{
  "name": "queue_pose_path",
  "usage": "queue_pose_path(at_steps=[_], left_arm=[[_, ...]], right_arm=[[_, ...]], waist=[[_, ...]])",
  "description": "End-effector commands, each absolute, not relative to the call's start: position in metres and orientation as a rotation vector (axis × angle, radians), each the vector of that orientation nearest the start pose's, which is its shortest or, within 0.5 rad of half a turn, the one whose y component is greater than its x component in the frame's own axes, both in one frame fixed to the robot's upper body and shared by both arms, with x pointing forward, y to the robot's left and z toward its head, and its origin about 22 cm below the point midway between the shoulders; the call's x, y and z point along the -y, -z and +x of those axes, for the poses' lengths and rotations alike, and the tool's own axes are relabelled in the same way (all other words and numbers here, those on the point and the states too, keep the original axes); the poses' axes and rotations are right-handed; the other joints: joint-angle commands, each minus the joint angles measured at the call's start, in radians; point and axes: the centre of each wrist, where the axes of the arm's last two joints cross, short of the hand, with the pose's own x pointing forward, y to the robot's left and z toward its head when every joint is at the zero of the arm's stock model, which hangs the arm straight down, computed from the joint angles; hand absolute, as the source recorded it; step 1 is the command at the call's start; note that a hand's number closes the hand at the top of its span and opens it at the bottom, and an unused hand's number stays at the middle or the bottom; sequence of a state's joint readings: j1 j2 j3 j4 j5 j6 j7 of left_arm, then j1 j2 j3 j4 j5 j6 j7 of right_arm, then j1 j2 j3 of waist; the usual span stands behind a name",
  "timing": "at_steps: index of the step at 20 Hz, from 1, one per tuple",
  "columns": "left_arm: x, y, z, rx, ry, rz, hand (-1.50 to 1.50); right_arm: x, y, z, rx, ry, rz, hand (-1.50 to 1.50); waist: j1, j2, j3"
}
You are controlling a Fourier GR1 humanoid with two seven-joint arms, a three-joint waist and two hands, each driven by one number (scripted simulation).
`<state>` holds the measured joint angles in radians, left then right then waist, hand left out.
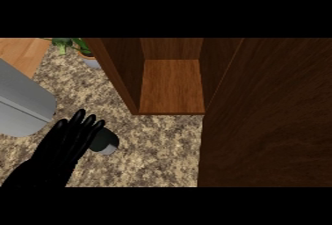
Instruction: Pick up the wine, place it into the cabinet and close the cabinet
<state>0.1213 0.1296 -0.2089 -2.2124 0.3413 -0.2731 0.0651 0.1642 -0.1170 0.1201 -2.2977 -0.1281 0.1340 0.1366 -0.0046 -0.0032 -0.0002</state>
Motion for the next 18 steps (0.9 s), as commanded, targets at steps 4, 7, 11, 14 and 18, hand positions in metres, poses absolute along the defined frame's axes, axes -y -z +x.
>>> queue_pose_path(at_steps=[4, 7, 11, 14, 18], left_arm=[[-0.207, -0.151, 0.142, 1.938, 0.297, -0.697, -1.5], [-0.186, -0.159, 0.13, 1.923, 0.286, -0.723, -1.5], [-0.199, -0.153, 0.122, 1.913, 0.297, -0.719, -1.5], [-0.171, -0.162, 0.113, 1.936, 0.31, -0.713, -1.5], [-0.169, -0.167, 0.118, 1.942, 0.253, -0.689, -1.5]], right_arm=[[0.224, -0.164, 0.147, 1.967, -0.227, 0.262, -1.5], [0.222, -0.166, 0.146, 1.975, -0.217, 0.254, -1.5], [0.21, -0.176, 0.158, 1.967, -0.221, 0.25, -1.5], [0.225, -0.185, 0.141, 1.971, -0.211, 0.262, -1.5], [0.22, -0.188, 0.142, 1.969, -0.222, 0.249, -1.5]], waist=[[0.006, 0.002, 0.0], [0.006, 0.002, 0.0], [0.011, 0.002, 0.0], [0.008, 0.0, 0.001], [0.006, 0.001, 0.001]])
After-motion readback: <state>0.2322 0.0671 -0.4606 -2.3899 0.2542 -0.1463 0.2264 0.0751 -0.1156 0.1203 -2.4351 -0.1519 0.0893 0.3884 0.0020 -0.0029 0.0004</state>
